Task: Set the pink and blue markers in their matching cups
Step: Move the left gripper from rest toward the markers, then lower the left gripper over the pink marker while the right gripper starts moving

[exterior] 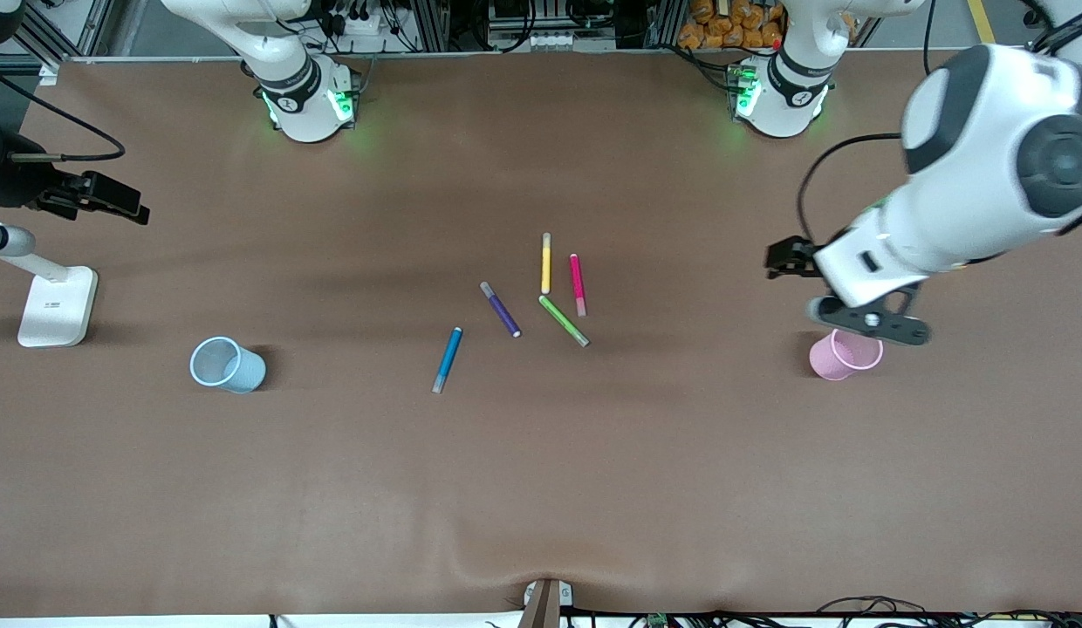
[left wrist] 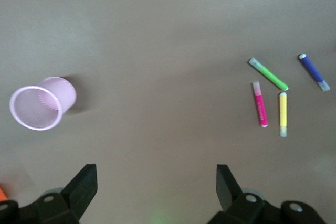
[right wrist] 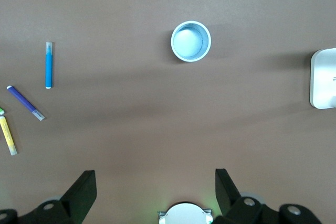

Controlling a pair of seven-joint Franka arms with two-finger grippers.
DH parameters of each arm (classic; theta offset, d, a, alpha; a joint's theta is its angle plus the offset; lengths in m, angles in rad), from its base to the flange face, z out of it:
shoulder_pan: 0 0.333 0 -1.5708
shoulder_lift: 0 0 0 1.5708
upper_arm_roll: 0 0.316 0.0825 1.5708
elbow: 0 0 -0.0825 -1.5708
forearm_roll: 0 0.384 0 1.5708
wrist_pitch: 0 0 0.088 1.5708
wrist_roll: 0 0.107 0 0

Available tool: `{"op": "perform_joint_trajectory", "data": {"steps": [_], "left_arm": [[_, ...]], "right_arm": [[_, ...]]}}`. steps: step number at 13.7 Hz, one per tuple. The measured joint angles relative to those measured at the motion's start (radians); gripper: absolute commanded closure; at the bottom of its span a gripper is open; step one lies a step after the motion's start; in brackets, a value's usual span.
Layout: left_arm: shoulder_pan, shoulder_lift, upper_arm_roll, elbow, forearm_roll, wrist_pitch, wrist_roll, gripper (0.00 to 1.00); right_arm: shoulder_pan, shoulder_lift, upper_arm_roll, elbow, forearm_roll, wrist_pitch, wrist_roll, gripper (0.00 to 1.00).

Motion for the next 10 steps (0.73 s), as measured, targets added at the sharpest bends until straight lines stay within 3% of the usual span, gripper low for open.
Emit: {"op": "perform_joint_trajectory", "data": {"steps": [10], "left_arm": [[-0.149, 0.168, -0.008, 0.000, -0.002, 0.183, -0.174, 0.00]], "right_arm": [[0.036, 0.028, 0.001, -0.002, 0.001, 0.031, 0.000, 0.00]]}}
